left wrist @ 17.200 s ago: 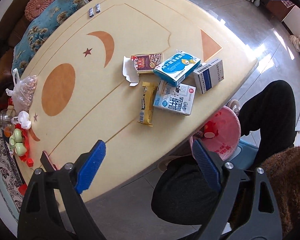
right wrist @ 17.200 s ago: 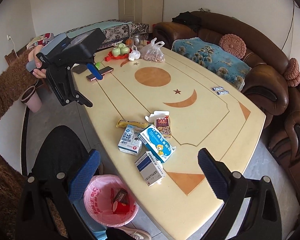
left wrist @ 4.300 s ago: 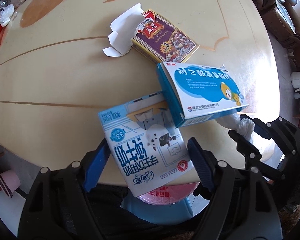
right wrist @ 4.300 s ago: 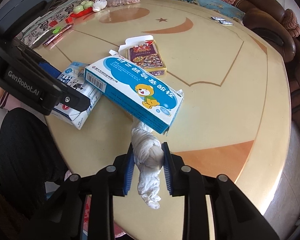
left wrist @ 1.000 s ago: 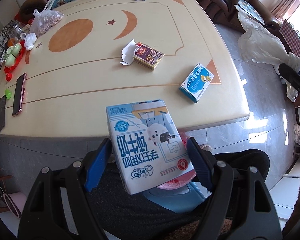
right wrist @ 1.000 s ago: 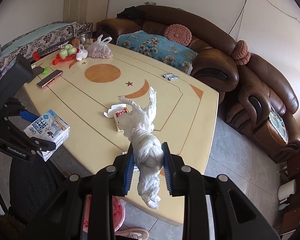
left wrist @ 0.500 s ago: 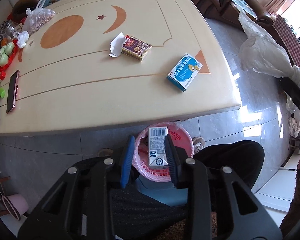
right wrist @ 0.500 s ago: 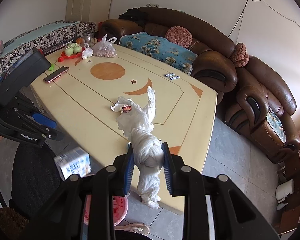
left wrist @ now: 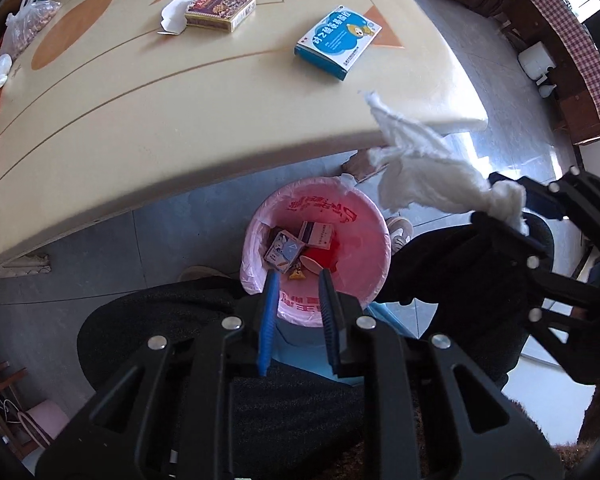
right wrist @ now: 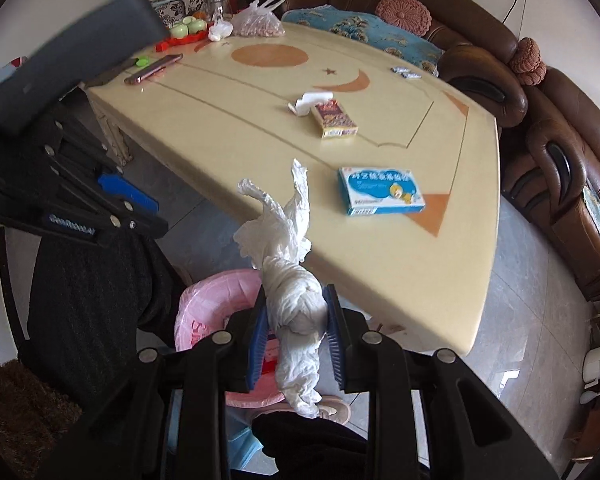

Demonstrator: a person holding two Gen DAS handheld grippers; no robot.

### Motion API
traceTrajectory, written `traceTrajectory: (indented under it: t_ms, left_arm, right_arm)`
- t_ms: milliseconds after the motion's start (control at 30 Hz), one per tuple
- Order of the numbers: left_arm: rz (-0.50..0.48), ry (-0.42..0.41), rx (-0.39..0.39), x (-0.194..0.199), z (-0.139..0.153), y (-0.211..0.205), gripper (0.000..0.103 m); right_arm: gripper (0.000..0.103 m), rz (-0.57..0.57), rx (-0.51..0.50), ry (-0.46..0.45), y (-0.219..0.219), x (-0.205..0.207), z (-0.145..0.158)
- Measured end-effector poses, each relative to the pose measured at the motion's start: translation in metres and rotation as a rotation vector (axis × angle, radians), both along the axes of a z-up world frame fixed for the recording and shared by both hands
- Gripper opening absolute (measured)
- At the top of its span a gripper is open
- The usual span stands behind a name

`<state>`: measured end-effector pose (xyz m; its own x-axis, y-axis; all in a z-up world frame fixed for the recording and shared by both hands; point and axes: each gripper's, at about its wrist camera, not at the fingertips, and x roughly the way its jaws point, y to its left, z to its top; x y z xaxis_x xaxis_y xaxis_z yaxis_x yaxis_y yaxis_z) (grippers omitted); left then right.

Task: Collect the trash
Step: 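Carry the milk carton and tissue bundle with both tools over the pink bin, then open both tools to drop the milk carton and tissue into the bin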

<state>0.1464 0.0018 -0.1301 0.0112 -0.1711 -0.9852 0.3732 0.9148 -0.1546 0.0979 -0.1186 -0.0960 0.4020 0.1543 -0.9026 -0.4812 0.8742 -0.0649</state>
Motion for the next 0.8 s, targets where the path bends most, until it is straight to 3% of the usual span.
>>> traceTrajectory:
  t_ms: [200, 333, 567, 800]
  left_arm:
    - [-0.035, 0.037, -0.025, -0.012, -0.034, -0.001, 0.021]
    - [-0.038, 0.092, -0.033, -0.018, -0.065, 0.0, 0.021]
    - [-0.051, 0.153, -0.019, -0.019, -0.107, -0.003, 0.021]
    - [-0.064, 0.18, -0.009, -0.02, -0.124, -0.011, 0.023]
  right_arm:
    - [0.027, -0.03, 0.007, 0.181, 0.008, -0.013, -0.11]
    - [0.027, -0.051, 0.012, 0.238, 0.012, -0.016, -0.156]
    - [0.027, -0.06, 0.005, 0.292, 0.014, -0.015, -0.193]
    - [0.032, -0.037, -0.017, 0.286, 0.016, -0.013, -0.19]
